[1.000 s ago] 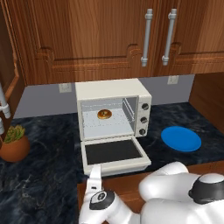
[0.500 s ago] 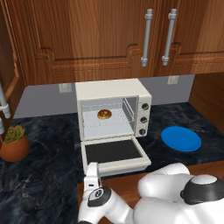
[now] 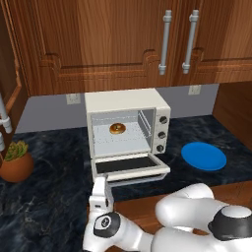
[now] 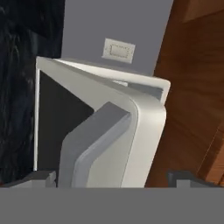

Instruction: Pick up the bagel from the plate, place it on the toaster oven rack, close the door, and set the timer.

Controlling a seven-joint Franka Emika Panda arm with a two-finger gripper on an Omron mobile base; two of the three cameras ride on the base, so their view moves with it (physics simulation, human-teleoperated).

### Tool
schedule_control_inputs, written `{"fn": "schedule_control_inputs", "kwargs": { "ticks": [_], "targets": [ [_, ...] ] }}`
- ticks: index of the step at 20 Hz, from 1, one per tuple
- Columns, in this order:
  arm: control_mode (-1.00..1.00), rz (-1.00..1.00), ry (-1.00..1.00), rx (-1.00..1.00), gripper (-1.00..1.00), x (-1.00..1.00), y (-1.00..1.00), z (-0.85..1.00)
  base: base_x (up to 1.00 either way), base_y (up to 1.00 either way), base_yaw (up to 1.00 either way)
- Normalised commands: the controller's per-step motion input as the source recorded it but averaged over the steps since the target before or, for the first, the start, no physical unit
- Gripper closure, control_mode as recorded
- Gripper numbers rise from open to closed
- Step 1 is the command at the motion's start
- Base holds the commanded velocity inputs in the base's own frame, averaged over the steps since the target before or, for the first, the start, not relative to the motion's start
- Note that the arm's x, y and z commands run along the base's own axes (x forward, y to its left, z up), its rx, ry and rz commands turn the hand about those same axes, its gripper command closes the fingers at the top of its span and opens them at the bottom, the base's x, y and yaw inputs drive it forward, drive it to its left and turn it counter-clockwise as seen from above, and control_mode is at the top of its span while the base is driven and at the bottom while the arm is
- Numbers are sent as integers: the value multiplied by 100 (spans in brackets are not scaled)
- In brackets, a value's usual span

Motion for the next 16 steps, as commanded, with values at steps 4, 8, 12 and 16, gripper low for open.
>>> {"fn": "schedule_control_inputs", "kwargs": {
  "ticks": [4,8,12,16],
  "targets": [
    [-100,0,-27,-5,-100,0,0,100,0,0,0],
    [-100,0,-23,-5,-100,0,0,97,0,0,0],
    [-100,0,-18,-3,-100,9,0,85,0,0,0],
    [-100,0,-13,-1,-100,23,0,72,0,0,0]
  ]
}}
